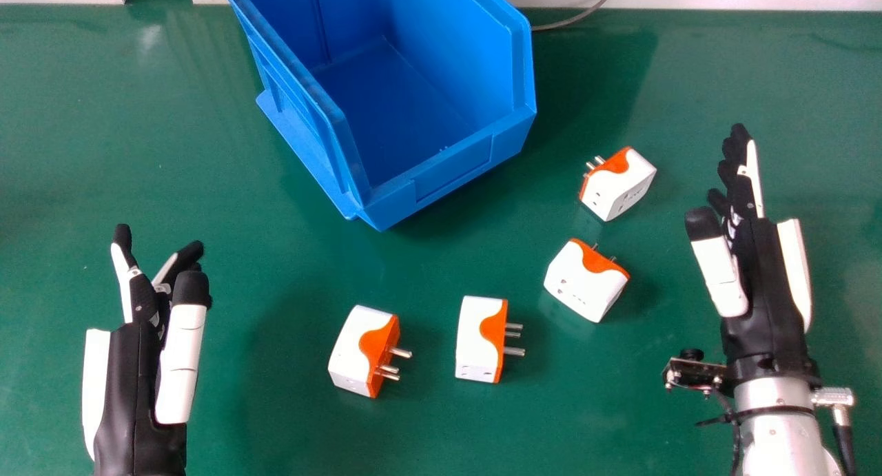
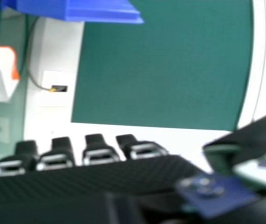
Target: Pick all objects and put in blue box
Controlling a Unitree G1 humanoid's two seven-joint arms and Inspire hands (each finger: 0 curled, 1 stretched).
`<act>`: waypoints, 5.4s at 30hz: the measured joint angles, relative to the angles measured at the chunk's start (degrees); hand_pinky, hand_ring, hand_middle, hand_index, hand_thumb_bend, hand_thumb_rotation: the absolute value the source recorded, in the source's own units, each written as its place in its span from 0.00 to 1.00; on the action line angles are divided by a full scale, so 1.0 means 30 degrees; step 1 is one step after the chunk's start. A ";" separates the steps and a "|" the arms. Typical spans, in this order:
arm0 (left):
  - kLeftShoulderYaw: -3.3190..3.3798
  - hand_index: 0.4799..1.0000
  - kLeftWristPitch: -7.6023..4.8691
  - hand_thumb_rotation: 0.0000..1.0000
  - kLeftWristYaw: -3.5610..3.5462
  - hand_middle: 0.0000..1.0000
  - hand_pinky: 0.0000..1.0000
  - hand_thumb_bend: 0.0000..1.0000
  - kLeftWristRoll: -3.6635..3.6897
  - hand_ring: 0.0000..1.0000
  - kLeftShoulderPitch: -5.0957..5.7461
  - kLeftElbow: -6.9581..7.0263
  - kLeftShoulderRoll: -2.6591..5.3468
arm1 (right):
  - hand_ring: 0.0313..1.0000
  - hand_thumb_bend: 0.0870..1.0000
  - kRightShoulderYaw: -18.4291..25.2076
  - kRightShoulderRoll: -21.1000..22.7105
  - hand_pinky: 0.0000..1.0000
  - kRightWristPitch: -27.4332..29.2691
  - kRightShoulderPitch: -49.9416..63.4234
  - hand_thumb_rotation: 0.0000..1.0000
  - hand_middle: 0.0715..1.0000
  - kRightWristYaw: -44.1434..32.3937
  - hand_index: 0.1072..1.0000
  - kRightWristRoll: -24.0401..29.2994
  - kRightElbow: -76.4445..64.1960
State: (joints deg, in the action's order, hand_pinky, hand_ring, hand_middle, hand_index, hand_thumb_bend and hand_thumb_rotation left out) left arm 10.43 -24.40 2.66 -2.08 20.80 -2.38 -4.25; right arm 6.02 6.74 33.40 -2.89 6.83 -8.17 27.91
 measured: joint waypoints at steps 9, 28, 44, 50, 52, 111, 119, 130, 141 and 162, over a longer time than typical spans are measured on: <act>0.0001 0.92 -0.0039 1.00 -0.0280 0.92 0.87 0.88 0.0220 0.91 0.0124 0.0008 0.0002 | 1.00 0.92 -0.0046 0.0252 1.00 0.0386 0.0485 1.00 1.00 0.0584 1.00 -0.0882 0.0002; 0.0054 0.91 -0.0122 1.00 -0.0338 0.91 0.86 0.90 0.0020 0.91 0.0336 0.0198 0.0002 | 0.89 0.68 -0.1953 0.0618 0.80 0.1558 0.2029 1.00 0.90 0.6313 0.90 -0.7073 0.0375; 0.0030 0.91 0.0019 1.00 -0.0354 0.91 0.86 0.91 -0.0033 0.91 0.0692 0.0663 0.0002 | 0.84 0.60 -0.4400 0.2003 0.73 -0.3913 0.1979 0.88 0.87 0.8323 0.84 -1.1068 -0.0019; 0.0013 0.92 0.0051 1.00 -0.0380 0.91 0.86 0.91 -0.0024 0.91 0.0862 0.0934 -0.0002 | 0.84 0.61 -0.5054 0.2117 0.74 -0.5519 0.1539 0.88 0.86 0.8488 0.83 -1.1175 -0.0076; 0.0013 0.92 0.0056 1.00 -0.0389 0.91 0.85 0.90 -0.0023 0.91 0.0868 0.0972 -0.0007 | 0.84 0.61 -0.5163 0.2133 0.74 -0.5777 0.1340 0.88 0.85 0.8571 0.83 -1.1175 -0.0001; -0.0193 0.91 0.0469 1.00 -0.0366 0.91 0.86 0.85 -0.0428 0.91 0.1765 0.2355 -0.0002 | 0.37 0.50 -0.9602 0.1561 0.35 -1.3670 -0.3105 0.20 0.41 1.2029 0.48 -1.3901 0.2927; -0.0187 0.89 0.0774 1.00 -0.0404 0.90 0.84 0.86 -0.0402 0.90 0.2168 0.2853 0.0002 | 0.15 0.46 -0.9803 0.2230 0.12 -1.4054 -0.3365 0.14 0.20 0.9180 0.42 -1.3713 0.1023; -0.0176 0.86 0.0854 1.00 -0.0677 0.89 0.80 0.87 -0.0027 0.88 0.2273 0.3333 -0.0005 | 0.09 0.45 -0.9565 0.2322 0.06 -1.6008 -0.2504 0.13 0.14 0.5897 0.41 -1.3533 -0.2472; -0.0138 0.83 0.0965 1.00 -0.0759 0.87 0.77 0.88 -0.0036 0.86 0.2352 0.3554 -0.0002 | 0.04 0.45 -0.7944 0.3130 0.03 -1.4179 0.1325 0.12 0.05 0.5543 0.41 -1.2103 -0.8441; -0.0197 0.82 0.1242 1.00 -0.0467 0.86 0.76 0.87 -0.0437 0.85 0.2144 0.3657 0.0176 | 0.02 0.45 -0.8904 0.1618 0.02 -1.0734 -0.7247 0.12 0.02 0.4067 0.41 -1.2637 -0.7959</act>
State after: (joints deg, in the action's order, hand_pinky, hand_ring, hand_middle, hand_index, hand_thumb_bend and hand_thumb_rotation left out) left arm 9.84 -20.67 1.26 -3.39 27.23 8.59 -3.72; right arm -20.70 11.60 1.20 -24.63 19.03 -46.08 4.03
